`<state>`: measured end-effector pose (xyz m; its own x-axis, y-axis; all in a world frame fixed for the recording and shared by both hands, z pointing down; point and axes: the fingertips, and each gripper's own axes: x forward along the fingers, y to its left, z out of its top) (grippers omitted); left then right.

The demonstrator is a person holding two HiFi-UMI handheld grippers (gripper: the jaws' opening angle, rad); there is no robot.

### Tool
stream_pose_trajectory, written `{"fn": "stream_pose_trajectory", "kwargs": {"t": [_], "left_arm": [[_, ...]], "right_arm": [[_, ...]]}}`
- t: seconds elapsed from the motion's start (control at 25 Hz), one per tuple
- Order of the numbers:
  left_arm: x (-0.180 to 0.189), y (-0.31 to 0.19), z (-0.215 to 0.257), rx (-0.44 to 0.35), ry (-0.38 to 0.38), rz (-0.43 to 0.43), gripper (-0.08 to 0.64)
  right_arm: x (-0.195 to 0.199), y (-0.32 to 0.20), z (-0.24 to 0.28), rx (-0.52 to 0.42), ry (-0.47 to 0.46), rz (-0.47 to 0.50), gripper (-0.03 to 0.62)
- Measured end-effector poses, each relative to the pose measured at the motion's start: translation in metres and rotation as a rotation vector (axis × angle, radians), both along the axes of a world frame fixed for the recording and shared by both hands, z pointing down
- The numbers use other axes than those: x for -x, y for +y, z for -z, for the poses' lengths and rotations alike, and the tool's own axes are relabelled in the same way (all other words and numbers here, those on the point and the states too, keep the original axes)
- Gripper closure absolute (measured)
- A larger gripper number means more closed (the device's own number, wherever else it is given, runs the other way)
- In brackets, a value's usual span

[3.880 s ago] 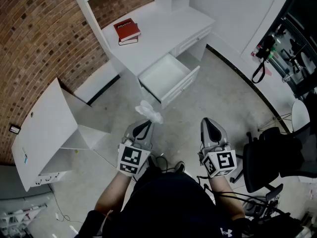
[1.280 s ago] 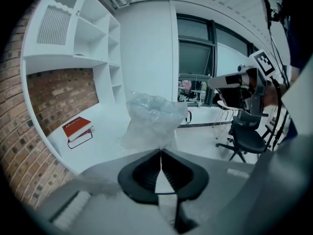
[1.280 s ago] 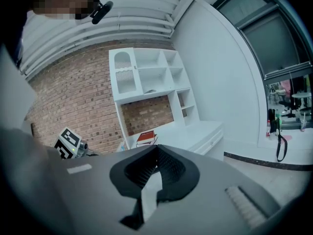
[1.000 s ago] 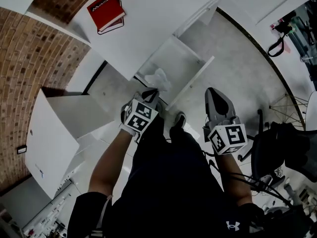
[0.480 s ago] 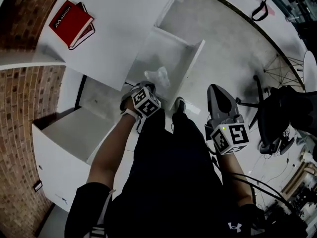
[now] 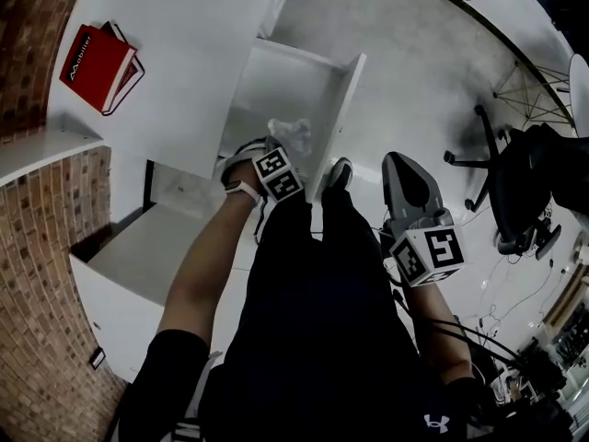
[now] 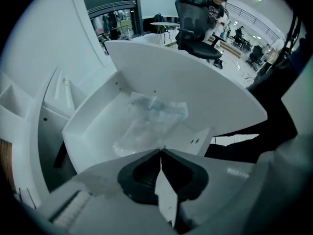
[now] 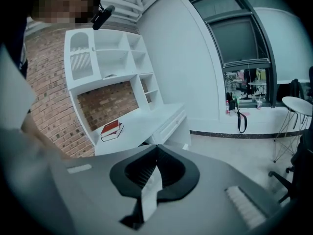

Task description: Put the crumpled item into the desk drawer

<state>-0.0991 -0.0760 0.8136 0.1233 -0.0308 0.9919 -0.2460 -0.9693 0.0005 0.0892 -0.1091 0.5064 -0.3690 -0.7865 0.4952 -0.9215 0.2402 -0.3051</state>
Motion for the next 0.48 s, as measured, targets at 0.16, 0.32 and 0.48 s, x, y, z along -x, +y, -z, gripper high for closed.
{"fn": "stream_pose_trajectory", "kwargs": {"t": [0.16,0.32,0.48], "left_arm": [[-0.002,-0.001,-0.018,0.031,-0.059,-0.111,0.551],[-0.004,0.004,-0.039,0.093,-0.107,-0.183,0.549],[-0.003,0.012,-0.056,0.121,-0.136,-0.263,0.549]], "right_arm": [[-0.012,0.000,-0.013,0.024,-0.010,-0.010,0.589],[-0.023,0.003,-0.026,0.055,-0.016,-0.018,0.589],[-0.031,0.003,-0.036,0.077,-0.022,-0.032,0.589]]}}
